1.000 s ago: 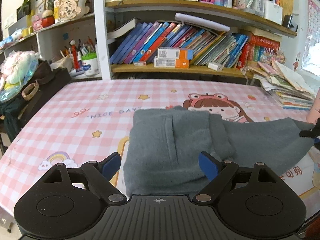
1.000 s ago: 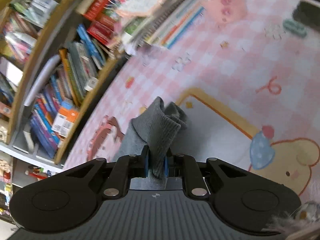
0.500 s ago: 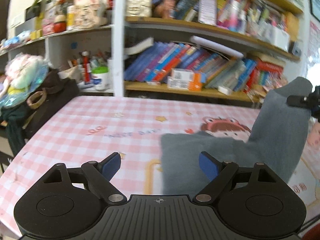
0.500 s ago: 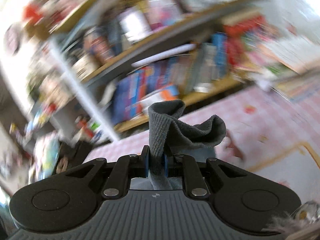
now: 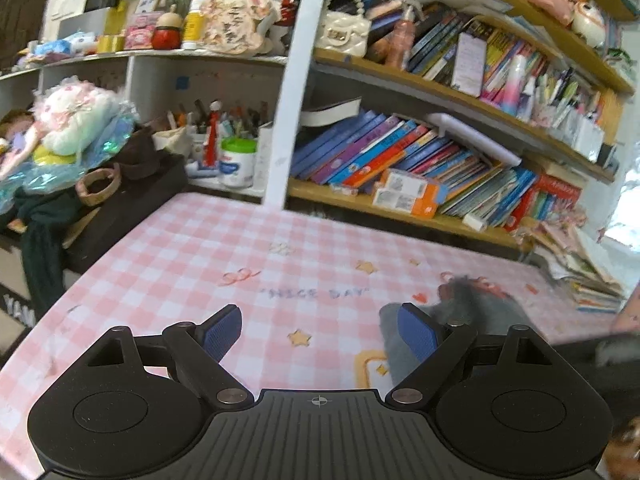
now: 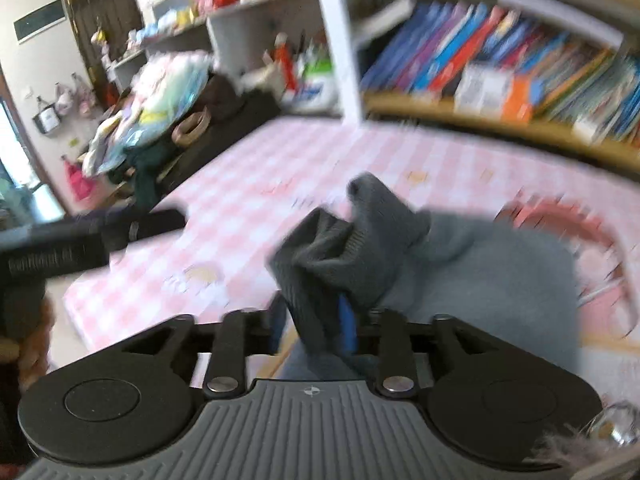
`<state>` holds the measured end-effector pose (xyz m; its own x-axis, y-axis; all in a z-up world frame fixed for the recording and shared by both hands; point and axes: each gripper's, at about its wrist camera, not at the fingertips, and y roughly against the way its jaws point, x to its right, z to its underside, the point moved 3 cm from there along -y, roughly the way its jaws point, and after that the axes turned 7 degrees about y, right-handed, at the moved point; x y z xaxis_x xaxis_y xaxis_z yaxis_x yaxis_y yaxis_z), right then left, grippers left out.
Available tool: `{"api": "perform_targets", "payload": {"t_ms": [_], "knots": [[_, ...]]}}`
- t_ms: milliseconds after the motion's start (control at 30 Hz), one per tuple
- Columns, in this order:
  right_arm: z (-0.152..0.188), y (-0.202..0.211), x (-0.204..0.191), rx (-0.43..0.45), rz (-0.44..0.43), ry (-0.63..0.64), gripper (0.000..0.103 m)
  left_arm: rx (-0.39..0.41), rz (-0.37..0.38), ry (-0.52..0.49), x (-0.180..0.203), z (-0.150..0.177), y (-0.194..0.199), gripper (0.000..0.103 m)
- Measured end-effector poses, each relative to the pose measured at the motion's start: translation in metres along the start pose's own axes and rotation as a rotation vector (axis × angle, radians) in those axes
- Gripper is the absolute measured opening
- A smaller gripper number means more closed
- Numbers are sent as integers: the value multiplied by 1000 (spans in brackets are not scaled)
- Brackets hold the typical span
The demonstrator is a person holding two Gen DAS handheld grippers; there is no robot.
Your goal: Fold clothes
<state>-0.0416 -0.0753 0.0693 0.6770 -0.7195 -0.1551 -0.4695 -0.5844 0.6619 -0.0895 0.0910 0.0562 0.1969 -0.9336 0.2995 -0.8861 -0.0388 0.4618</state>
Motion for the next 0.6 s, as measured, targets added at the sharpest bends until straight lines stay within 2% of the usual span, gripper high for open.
{"api": "perform_targets", "payload": {"t_ms": [67, 200, 300, 433, 500, 533, 567, 600], "knots": [[0, 8, -1, 32, -4, -1, 46, 7, 52, -7, 4, -4, -3, 87], [2, 38, 19, 126, 37, -58, 54, -21, 188, -41, 22, -7, -17, 87], [12, 58, 46, 163, 132, -151, 57, -49, 275, -109, 43, -6, -29, 87], [29, 65, 85, 148, 289, -297, 59, -133, 293, -182, 69, 3, -57, 83], [38, 62, 98, 114, 347, -342, 59, -177, 304, -180, 77, 8, -71, 72], [44, 61, 104, 97, 365, -358, 59, -196, 308, -175, 80, 10, -77, 69], [48, 61, 108, 86, 370, -368, 60, -215, 313, -169, 83, 12, -83, 59], [50, 59, 110, 77, 370, -372, 61, -235, 319, -163, 84, 15, -88, 32]]}}
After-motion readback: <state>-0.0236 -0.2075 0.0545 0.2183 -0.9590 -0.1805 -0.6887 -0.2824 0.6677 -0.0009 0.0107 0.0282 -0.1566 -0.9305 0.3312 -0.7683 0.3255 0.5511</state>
